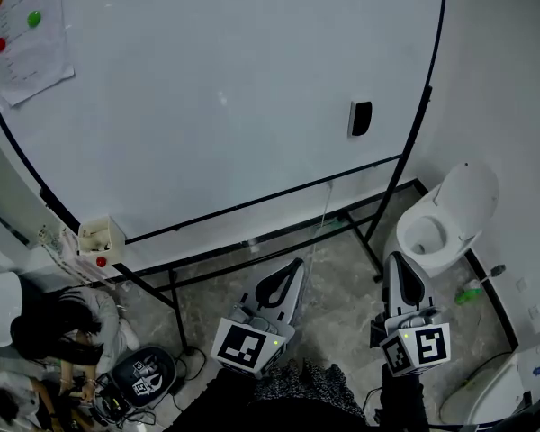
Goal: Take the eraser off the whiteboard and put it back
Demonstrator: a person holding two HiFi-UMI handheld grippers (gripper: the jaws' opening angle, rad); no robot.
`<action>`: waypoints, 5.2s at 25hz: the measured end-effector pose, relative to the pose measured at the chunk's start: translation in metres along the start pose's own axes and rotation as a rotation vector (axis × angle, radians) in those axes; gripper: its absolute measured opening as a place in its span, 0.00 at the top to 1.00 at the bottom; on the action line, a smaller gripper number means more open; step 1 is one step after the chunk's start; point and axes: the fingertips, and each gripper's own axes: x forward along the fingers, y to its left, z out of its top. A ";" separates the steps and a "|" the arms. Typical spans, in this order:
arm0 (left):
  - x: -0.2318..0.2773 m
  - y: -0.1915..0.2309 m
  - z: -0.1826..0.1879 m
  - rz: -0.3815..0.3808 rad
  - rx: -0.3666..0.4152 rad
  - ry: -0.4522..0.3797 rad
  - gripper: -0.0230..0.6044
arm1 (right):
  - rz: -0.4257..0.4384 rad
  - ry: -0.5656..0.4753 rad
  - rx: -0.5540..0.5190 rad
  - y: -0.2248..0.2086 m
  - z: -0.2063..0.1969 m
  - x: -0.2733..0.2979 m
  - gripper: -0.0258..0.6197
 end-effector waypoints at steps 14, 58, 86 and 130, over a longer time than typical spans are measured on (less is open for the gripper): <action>0.118 0.024 -0.014 0.059 -0.006 -0.005 0.96 | 0.108 0.000 -0.062 -0.074 -0.015 0.100 0.95; 0.262 0.159 -0.016 0.168 0.050 -0.007 0.95 | 0.184 0.050 -0.049 -0.153 -0.070 0.331 0.63; 0.264 0.184 -0.024 0.210 0.056 0.017 0.95 | 0.145 0.113 -0.078 -0.163 -0.100 0.400 0.49; 0.243 0.097 -0.007 0.190 0.094 -0.003 0.96 | 0.170 0.035 -0.060 -0.184 -0.038 0.286 0.54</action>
